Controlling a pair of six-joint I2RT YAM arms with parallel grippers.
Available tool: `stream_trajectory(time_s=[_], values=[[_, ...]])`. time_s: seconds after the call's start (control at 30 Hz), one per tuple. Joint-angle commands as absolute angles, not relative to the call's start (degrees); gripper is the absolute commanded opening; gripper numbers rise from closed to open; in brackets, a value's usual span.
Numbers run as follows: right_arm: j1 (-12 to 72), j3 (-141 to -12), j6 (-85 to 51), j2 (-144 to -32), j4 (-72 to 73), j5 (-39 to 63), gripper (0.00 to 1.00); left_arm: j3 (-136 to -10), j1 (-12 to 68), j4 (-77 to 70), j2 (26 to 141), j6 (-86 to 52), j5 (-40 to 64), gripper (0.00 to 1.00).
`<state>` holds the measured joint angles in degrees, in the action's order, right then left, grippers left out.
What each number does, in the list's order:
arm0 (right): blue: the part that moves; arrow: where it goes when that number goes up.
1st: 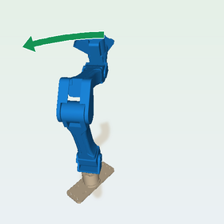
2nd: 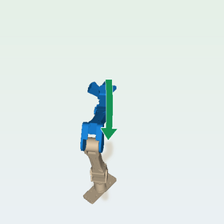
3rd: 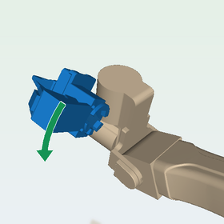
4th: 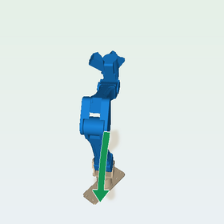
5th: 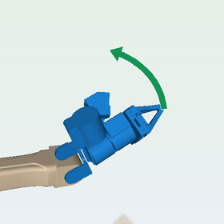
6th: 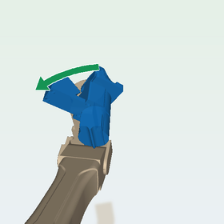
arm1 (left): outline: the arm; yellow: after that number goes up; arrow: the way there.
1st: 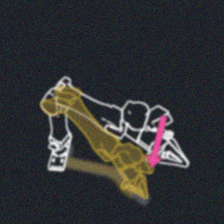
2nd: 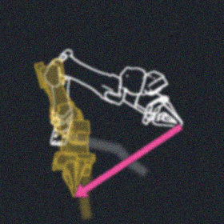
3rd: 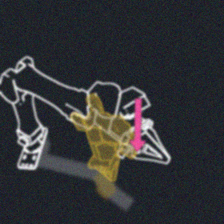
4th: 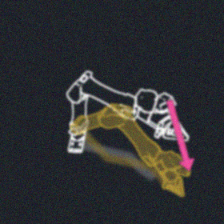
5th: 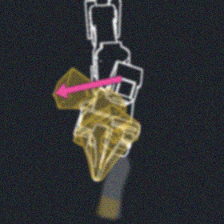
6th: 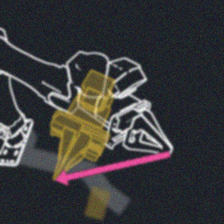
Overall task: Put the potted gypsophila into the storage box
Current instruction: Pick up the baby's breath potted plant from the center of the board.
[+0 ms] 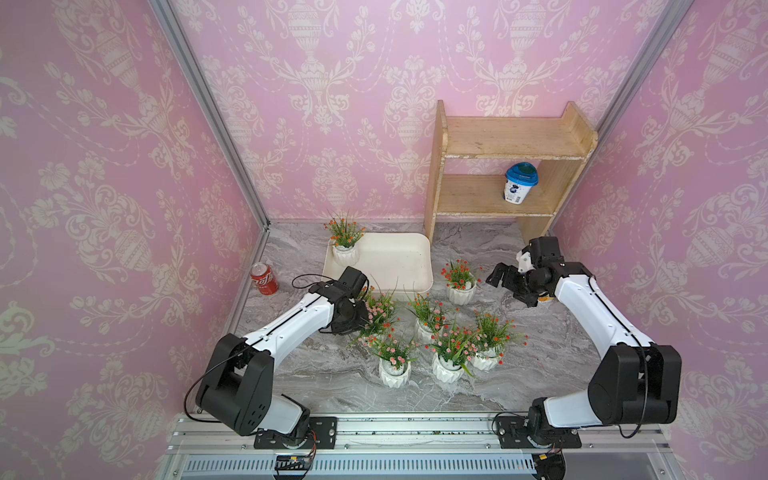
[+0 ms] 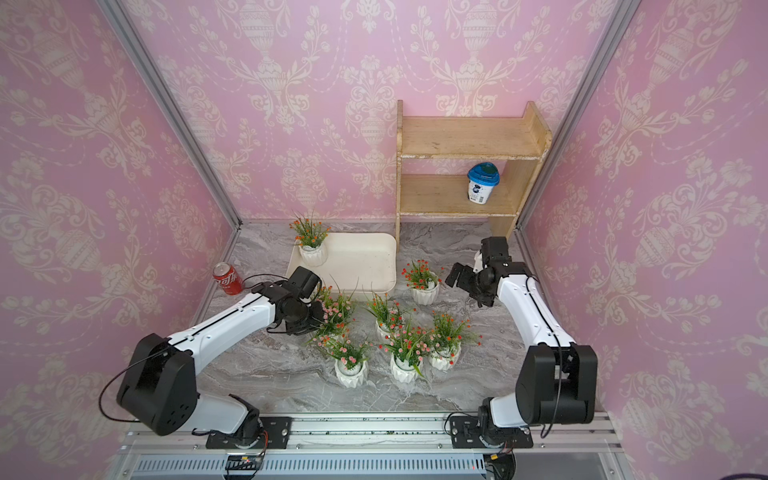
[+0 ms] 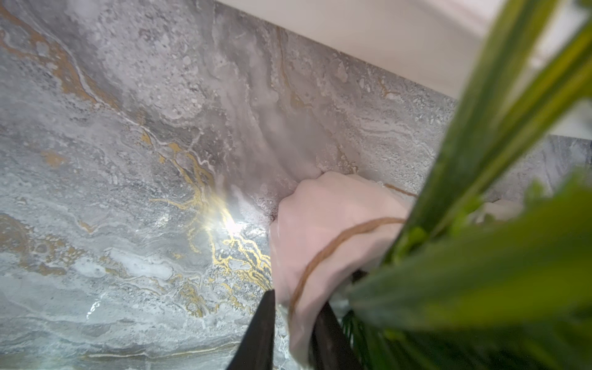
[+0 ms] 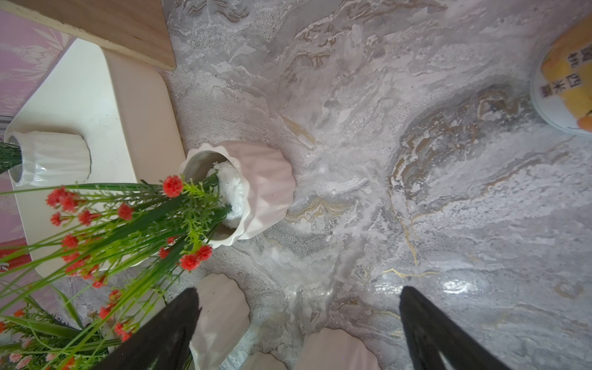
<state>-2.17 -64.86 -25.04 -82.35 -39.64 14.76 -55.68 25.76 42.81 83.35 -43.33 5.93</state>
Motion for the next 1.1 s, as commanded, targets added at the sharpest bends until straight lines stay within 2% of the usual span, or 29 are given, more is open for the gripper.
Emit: stream_trajectory(time_s=[0.0,0.7,1.07], values=[[-2.5,-63.8,-23.4,-81.0,-39.4,15.4,1.00,-56.6,25.7,46.6,84.4,-42.3,2.5,0.19],[-2.5,-63.0,-22.3,-80.4,-39.7,15.4,1.00,-58.9,25.7,51.1,81.9,-40.7,-1.7,0.02],[-2.5,-63.7,-22.6,-80.9,-39.6,15.8,1.00,-61.5,25.8,54.1,80.6,-39.0,-3.7,0.00]])
